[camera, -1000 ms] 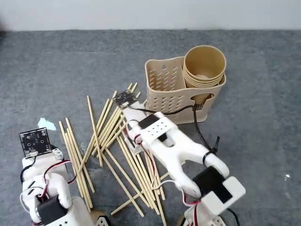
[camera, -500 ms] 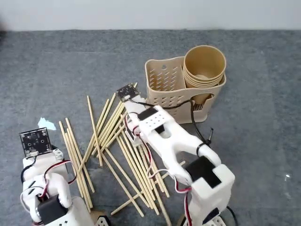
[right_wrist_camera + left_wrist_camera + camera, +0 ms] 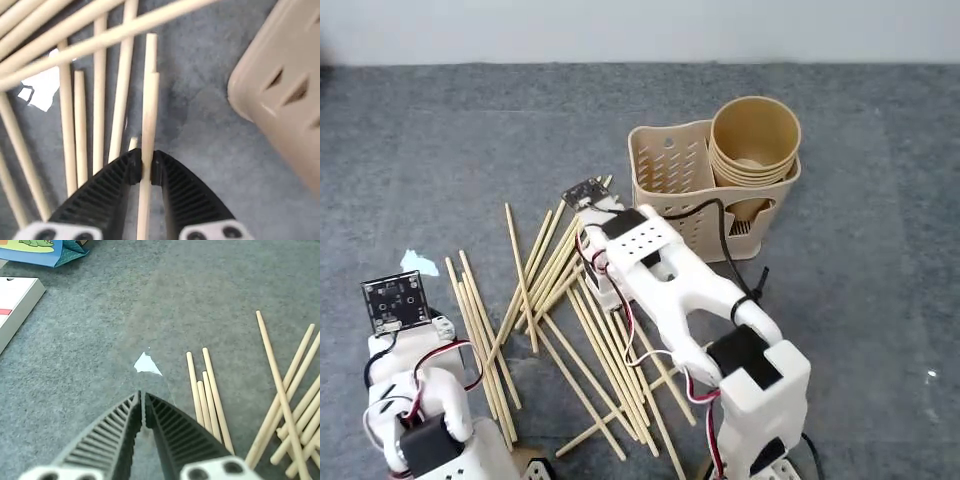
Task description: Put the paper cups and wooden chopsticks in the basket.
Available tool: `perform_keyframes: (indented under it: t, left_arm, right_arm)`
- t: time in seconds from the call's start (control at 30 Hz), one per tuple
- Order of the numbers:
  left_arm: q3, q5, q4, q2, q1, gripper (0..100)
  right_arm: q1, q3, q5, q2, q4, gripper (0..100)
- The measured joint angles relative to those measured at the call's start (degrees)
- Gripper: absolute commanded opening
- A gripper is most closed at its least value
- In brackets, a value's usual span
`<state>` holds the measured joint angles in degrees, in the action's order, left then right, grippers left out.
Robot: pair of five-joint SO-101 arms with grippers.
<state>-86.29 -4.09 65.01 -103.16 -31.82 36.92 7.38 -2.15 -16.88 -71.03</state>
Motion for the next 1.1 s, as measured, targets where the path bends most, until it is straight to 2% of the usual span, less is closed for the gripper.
perform_keyframes:
  t: [0.33, 0.6, 0.87, 1.1]
  left_arm:
    - [0.0, 0.0, 0.0, 0.0, 0.0, 1]
    - [0.0, 0.0, 0.0, 0.0, 0.0, 1]
    - [-1.1, -0.4, -0.4, 0.0, 0.0, 1]
    - [-1.1, -0.4, -0.4, 0.0, 0.0, 1]
  right_arm:
    - [0.0, -9.5, 0.0, 10.1, -12.2, 0.8]
    - [0.0, -24.7, 2.7, 19.4, -19.7, 0.8]
    - [0.0, -40.4, 4.0, 23.2, -19.6, 0.8]
    - [-4.5, -43.4, 4.0, 23.6, -10.1, 0.8]
